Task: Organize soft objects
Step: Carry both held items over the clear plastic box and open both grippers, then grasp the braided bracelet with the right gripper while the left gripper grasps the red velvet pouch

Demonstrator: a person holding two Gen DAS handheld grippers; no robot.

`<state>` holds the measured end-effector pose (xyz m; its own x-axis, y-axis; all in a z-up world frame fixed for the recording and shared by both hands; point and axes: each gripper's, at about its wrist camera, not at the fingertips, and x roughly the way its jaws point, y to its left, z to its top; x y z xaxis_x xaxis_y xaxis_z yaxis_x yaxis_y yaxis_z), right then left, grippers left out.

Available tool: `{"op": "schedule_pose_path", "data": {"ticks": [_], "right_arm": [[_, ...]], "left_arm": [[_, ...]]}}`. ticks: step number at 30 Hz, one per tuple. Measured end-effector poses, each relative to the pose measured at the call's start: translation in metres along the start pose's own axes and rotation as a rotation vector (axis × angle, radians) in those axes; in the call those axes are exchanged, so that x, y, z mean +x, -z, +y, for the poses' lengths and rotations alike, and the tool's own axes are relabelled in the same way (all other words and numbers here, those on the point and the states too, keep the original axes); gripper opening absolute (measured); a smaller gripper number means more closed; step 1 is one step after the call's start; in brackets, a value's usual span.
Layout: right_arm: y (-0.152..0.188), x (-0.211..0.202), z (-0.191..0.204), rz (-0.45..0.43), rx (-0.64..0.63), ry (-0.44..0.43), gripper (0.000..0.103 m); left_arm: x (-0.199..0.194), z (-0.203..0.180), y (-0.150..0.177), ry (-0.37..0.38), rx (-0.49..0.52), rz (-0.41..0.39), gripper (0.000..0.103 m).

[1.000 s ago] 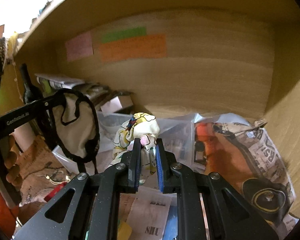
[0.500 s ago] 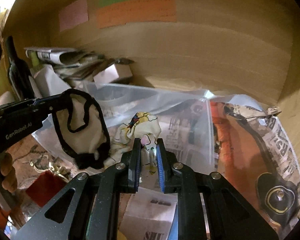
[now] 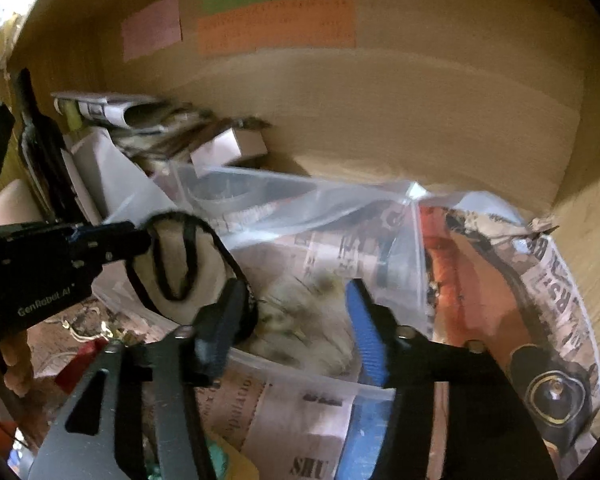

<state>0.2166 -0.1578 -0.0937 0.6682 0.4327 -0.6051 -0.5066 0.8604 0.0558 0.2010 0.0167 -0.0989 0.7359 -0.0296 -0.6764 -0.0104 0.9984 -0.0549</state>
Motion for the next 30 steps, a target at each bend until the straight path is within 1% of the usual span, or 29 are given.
{"op": "schedule_pose_path", "data": {"ticks": [1, 3, 5, 7, 9, 10, 12, 14, 15, 18, 20, 27, 30], "right_arm": [[-0.001, -0.005, 0.001, -0.014, -0.004, 0.001, 0.059], [-0.002, -0.015, 0.002, -0.041, -0.007, 0.001, 0.062], [-0.003, -0.028, 0.002, -0.071, -0.007, -0.012, 0.069], [-0.004, -0.04, 0.003, -0.103, -0.007, -0.017, 0.074], [-0.003, -0.052, 0.005, -0.13, -0.014, -0.022, 0.074], [-0.002, -0.058, 0.006, -0.14, -0.018, -0.023, 0.074], [0.002, -0.069, 0.006, -0.162, -0.027, -0.016, 0.077], [0.006, -0.077, 0.006, -0.18, -0.026, -0.006, 0.084], [0.01, -0.081, 0.004, -0.189, -0.023, 0.003, 0.084], [0.02, -0.086, -0.003, -0.18, -0.015, 0.029, 0.084], [0.027, -0.086, -0.01, -0.161, 0.004, 0.038, 0.084], [0.065, -0.078, -0.034, -0.043, 0.057, 0.077, 0.084], [0.08, -0.076, -0.041, 0.005, 0.077, 0.085, 0.084]], "left_arm": [[-0.006, 0.001, 0.0, 0.007, -0.004, -0.008, 0.026], [-0.018, 0.002, 0.0, 0.023, -0.01, -0.028, 0.038], [-0.033, 0.003, 0.001, 0.03, -0.008, -0.063, 0.045], [-0.048, 0.004, 0.003, 0.027, 0.002, -0.094, 0.051], [-0.063, 0.004, 0.006, 0.021, 0.013, -0.122, 0.061], [-0.068, 0.004, 0.007, 0.02, 0.015, -0.13, 0.064], [-0.078, 0.005, 0.011, 0.02, 0.018, -0.143, 0.074], [-0.083, 0.006, 0.015, 0.027, 0.014, -0.142, 0.079], [-0.084, 0.008, 0.016, 0.031, 0.011, -0.138, 0.082], [-0.085, 0.011, 0.026, 0.034, -0.006, -0.113, 0.088], [-0.08, 0.012, 0.032, 0.029, -0.009, -0.09, 0.089], [-0.051, 0.014, 0.057, 0.044, -0.013, 0.043, 0.089], [-0.042, 0.012, 0.067, 0.054, -0.009, 0.083, 0.089]]}}
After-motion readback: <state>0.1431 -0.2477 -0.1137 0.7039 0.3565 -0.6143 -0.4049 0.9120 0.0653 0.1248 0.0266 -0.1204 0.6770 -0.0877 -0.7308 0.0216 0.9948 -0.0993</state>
